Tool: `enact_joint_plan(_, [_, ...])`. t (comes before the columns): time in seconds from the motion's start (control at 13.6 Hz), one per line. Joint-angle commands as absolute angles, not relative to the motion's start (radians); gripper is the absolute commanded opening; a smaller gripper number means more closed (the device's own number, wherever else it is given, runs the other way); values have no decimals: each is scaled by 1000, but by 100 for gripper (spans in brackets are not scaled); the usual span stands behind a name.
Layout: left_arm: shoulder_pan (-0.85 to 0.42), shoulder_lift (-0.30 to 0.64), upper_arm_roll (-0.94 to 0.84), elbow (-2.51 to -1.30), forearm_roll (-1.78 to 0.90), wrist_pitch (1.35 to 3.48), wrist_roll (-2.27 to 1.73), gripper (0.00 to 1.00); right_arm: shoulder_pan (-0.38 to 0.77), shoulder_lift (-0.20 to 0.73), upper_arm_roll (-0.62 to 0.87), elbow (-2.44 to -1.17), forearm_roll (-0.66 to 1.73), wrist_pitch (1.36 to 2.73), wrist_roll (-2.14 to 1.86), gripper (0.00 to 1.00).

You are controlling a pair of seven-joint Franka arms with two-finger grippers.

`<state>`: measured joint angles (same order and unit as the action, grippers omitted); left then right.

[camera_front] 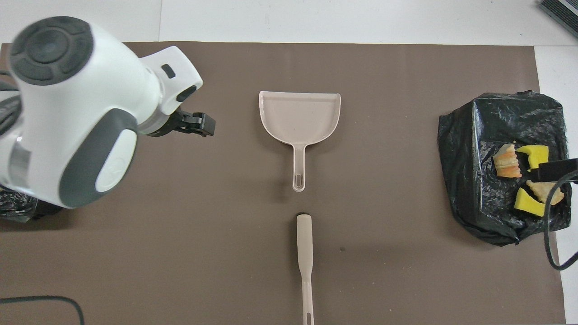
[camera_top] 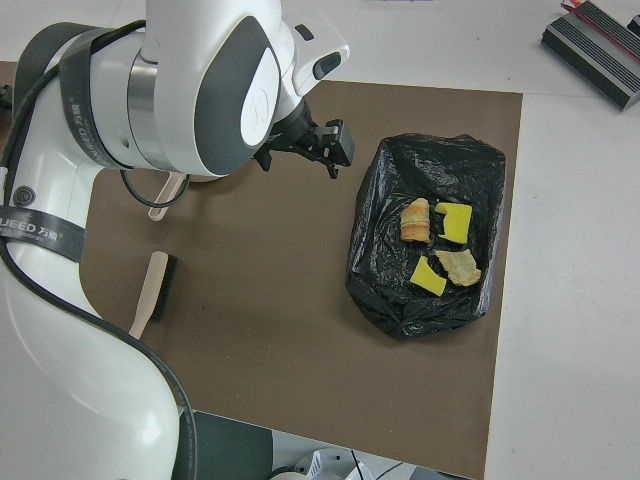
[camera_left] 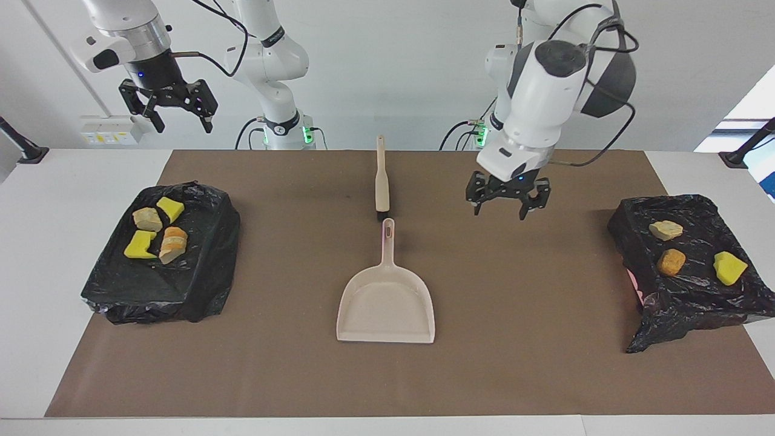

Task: Sweep and dump trash in bin

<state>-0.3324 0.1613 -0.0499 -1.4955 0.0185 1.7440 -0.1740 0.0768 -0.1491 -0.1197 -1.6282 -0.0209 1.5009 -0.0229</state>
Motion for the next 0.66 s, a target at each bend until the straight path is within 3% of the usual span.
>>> enact_joint_plan(0.0, [-261, 51, -51, -1543, 5, 1689, -72, 100, 57, -141, -120, -1611, 47, 1467, -45, 100])
enact_joint_plan(0.3, [-154, -46, -51, -1539, -2, 1563, 63, 100, 58, -132, -133, -1609, 52, 1473, -40, 100])
enact_joint_plan(0.59, [-127, -22, -37, -1436, 0, 1402, 96, 100, 55, -136, -137, -1612, 25, 1470, -52, 100])
